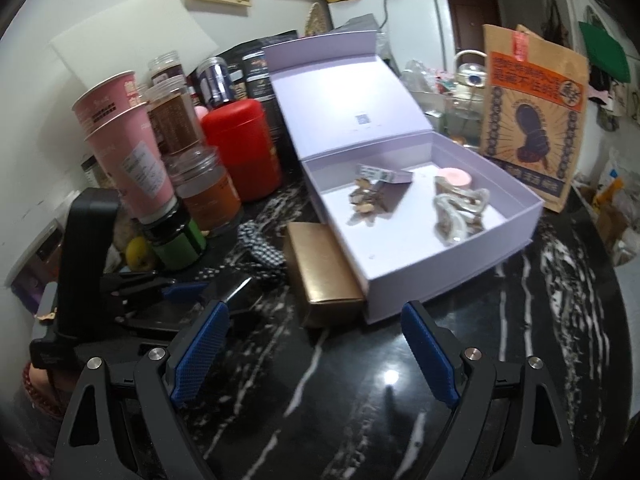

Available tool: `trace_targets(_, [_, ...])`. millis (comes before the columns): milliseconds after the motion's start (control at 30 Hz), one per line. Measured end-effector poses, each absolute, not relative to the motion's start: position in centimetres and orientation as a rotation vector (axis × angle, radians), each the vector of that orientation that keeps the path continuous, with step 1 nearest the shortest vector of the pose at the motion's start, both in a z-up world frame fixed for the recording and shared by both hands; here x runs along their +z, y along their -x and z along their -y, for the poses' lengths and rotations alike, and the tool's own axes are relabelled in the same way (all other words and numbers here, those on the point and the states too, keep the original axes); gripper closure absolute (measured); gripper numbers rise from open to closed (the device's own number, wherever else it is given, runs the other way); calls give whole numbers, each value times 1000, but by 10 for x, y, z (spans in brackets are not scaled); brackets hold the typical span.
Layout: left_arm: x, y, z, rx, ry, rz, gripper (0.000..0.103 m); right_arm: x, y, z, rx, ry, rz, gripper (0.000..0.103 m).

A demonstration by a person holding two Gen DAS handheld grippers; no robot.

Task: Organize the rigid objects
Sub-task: 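Lower the left gripper over the clear-lidded black compact while the right lowers onto the polka-dot scrunchie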

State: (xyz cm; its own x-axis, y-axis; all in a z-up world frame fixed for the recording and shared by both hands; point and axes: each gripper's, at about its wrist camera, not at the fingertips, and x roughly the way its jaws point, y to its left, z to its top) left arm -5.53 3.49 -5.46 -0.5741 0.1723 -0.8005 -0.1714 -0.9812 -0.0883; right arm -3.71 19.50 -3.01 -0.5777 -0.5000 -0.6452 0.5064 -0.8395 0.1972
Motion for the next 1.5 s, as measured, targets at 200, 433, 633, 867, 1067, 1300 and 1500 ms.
trace_targets(200, [-49,32,-6,2692,1350,34,54,-36,38,-170,-2294,-954,-36,14])
trace_targets(433, [-49,20,20,2749,1376,77,54,-51,42,-134,-2200,-953,-91,14])
trace_targets(633, [-51,16,32,2765,1381,115,55,-60,57,-106,-2137,-953,-196,26])
trace_targets(867, [-45,15,44,2796,1362,159,55,-76,74,-80,-2071,-973,-316,33])
trace_targets(1067, [-45,16,53,2803,1366,186,55,-83,85,-58,-2029,-966,-409,36])
trace_targets(1300, [-45,14,56,2799,1362,200,55,-94,93,-47,-1993,-990,-505,41])
trace_targets(1500, [-43,11,57,2805,1360,190,62,-91,85,-51,-1984,-987,-545,62])
